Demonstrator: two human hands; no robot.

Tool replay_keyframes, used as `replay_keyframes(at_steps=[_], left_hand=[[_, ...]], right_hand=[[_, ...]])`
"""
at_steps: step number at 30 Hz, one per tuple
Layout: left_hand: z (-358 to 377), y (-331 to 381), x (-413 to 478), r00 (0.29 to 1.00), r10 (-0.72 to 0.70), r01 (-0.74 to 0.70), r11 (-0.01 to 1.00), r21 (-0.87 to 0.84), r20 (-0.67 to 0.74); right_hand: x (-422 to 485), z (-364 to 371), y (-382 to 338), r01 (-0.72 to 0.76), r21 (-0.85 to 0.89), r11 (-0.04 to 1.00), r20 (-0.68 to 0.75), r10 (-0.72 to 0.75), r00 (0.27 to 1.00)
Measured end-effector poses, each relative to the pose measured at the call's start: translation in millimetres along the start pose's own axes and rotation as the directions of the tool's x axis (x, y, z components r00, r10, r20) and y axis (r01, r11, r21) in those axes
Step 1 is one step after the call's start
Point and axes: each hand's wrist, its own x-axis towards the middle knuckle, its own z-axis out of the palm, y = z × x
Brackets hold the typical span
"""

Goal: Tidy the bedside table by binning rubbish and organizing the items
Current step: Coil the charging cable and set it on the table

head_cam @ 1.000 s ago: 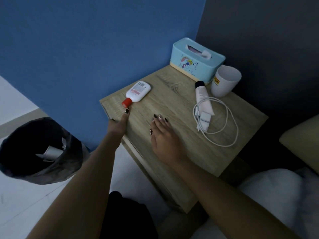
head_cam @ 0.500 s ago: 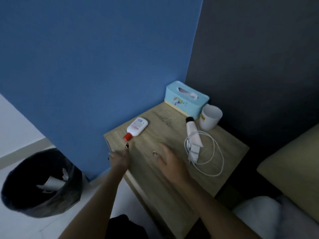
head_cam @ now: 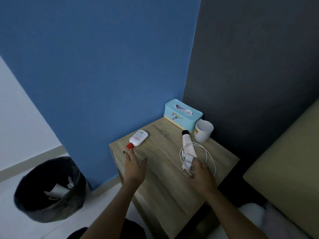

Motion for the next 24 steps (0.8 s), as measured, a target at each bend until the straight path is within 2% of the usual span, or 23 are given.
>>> replay_keyframes(at_steps=[6,11,15,20,24], left_hand=[[1.1,1.2,-19.8,0.999,-0.005,0.004,0.999,0.033,0.054],[-14.8,28.2,-15.9,0.99,0.132,-0.133,0.991,0.023,0.051],[-40.6,77.5,-13.3,0.954,0.299,-0.3,0.953,0.045,0.02],[-86.9,144.4,-24.4,0.874,0.484,-0.485,0.874,-0.021,-0.041],[-129.3,183.3,-36.9,0.768,0.613,-0.633,0.77,-0.078,-0.187]], right_hand=[[12.3,-8.7,-1.9,0.058,-0.183,0.981,-0.014,-0.062,0.998],[26.1,-63.3,-38.1,0.102,-0.171,0.98,-0.188,-0.134,0.973],[23.1,-134.5,-81.6,0.241,-0.195,0.951,-0.389,-0.301,0.871],[1.4,-203.0,-134.5,0.411,-0.085,0.908,-0.439,-0.405,0.802],[-12.6,-224.8,-165.5,0.495,0.104,0.863,-0.324,-0.441,0.837]])
